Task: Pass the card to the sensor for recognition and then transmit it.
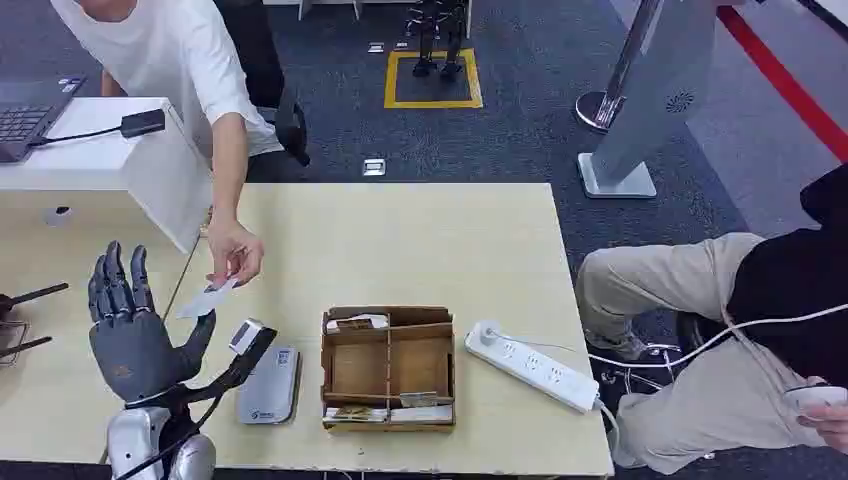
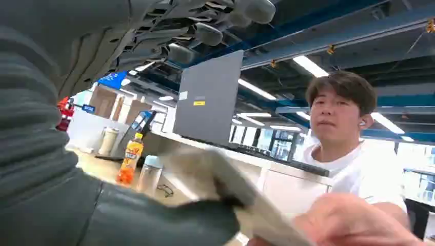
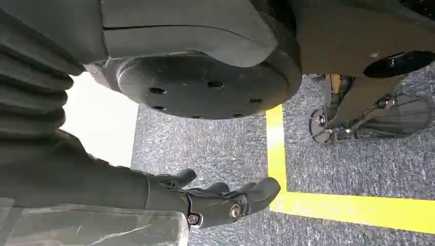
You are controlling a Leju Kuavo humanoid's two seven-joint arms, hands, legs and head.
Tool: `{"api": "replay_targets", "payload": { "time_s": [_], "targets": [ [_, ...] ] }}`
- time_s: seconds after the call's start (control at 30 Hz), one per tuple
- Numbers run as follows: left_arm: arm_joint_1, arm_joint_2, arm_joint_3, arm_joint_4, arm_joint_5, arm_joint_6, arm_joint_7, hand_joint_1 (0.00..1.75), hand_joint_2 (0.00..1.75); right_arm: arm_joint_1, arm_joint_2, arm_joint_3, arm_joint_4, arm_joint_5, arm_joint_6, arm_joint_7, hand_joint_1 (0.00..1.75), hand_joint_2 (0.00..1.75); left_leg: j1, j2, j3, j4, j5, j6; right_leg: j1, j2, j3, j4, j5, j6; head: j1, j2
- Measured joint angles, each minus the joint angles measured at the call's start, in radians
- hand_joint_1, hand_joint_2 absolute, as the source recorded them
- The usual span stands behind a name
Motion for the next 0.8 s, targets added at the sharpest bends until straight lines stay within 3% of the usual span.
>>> {"api": "replay_targets", "payload": {
  "time_s": [0.8],
  "targets": [
    [0.0, -0.017, 0.004, -0.018, -0.026, 0.0, -0.083, 1.75, 1.75, 0.0, 0.0, 0.0, 0.0, 0.008, -0.001, -0.002, 0.0, 1.75, 0.0, 0.0, 0.0, 0.0, 0.0, 0.0, 0.0, 0.0, 0.0, 0.0, 0.0, 0.0, 0.0, 0.0]
  ]
}}
